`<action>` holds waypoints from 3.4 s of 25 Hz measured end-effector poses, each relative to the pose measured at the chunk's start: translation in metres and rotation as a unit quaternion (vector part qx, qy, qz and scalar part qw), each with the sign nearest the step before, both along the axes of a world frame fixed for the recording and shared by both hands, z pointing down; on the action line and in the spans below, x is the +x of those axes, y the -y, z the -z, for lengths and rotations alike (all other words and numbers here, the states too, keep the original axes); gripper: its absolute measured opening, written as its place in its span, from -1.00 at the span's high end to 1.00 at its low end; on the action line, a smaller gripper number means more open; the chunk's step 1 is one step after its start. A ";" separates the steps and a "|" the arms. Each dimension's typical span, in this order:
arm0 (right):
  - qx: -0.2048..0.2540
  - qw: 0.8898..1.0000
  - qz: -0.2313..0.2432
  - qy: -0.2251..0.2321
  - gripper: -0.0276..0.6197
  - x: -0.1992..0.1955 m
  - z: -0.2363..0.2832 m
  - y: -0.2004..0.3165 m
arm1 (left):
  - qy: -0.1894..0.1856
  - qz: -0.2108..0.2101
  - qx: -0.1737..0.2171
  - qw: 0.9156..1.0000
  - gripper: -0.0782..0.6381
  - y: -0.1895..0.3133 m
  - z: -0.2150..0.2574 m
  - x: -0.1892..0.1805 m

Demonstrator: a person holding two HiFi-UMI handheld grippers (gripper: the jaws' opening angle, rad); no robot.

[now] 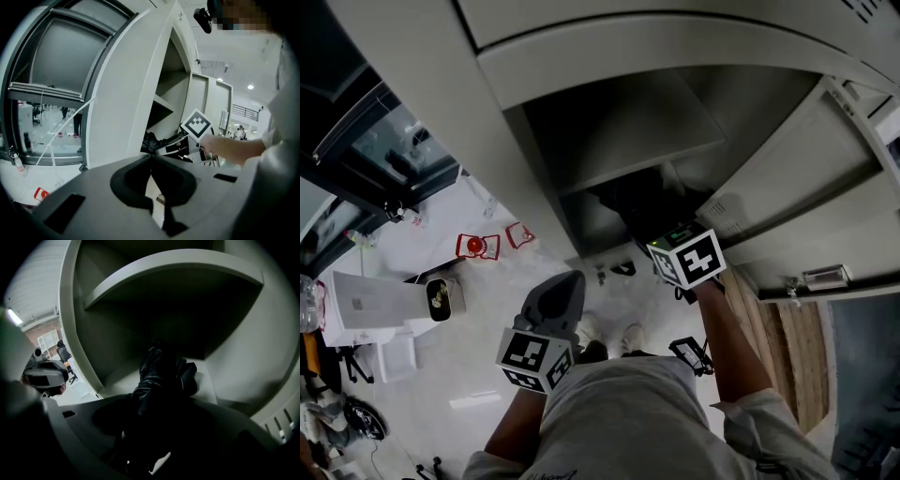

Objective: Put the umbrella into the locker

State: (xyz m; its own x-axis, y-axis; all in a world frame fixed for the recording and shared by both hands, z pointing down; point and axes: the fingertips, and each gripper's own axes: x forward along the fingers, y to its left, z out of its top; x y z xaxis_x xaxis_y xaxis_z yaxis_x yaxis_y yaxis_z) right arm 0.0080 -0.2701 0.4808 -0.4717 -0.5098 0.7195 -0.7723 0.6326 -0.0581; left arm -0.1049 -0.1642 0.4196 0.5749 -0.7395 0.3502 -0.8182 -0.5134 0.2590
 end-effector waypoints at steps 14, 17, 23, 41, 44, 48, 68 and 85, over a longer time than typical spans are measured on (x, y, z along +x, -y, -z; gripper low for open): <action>0.031 0.998 0.009 0.061 0.13 0.006 0.032 -0.016 | -0.002 -0.013 -0.006 1.000 0.73 0.001 -0.002 0.008; 0.042 0.996 -0.002 0.082 0.13 0.011 0.042 -0.025 | -0.001 -0.018 -0.005 1.000 0.73 0.001 -0.002 0.013; 0.073 0.993 -0.025 0.091 0.14 0.025 0.053 -0.045 | 0.002 -0.034 0.002 0.999 0.73 0.000 0.001 0.028; 0.043 0.993 -0.067 0.086 0.30 0.061 0.018 -0.111 | 0.006 -0.061 0.004 0.998 0.73 -0.015 0.003 0.058; 0.032 0.994 -0.069 0.079 0.26 0.064 0.009 -0.115 | 0.007 -0.062 0.002 0.998 0.73 -0.019 0.003 0.061; 0.019 0.995 -0.066 0.075 0.24 0.065 -0.002 -0.117 | 0.008 -0.059 0.002 0.998 0.73 -0.023 0.002 0.061; 0.027 0.995 -0.075 0.063 0.33 0.059 -0.006 -0.109 | 0.013 -0.044 -0.001 0.999 0.73 -0.032 -0.001 0.052; 0.058 0.995 -0.054 0.067 0.33 0.020 0.008 -0.041 | 0.017 -0.012 0.003 1.000 0.73 -0.019 0.002 0.019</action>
State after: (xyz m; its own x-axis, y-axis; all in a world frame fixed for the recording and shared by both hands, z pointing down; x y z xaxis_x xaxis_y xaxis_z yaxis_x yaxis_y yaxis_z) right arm 0.0285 -0.2291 0.4730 -0.4983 -0.6382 0.5868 -0.8258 0.5555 -0.0972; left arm -0.0861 -0.1457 0.4178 0.5801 -0.7278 0.3657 -0.8140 -0.5337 0.2290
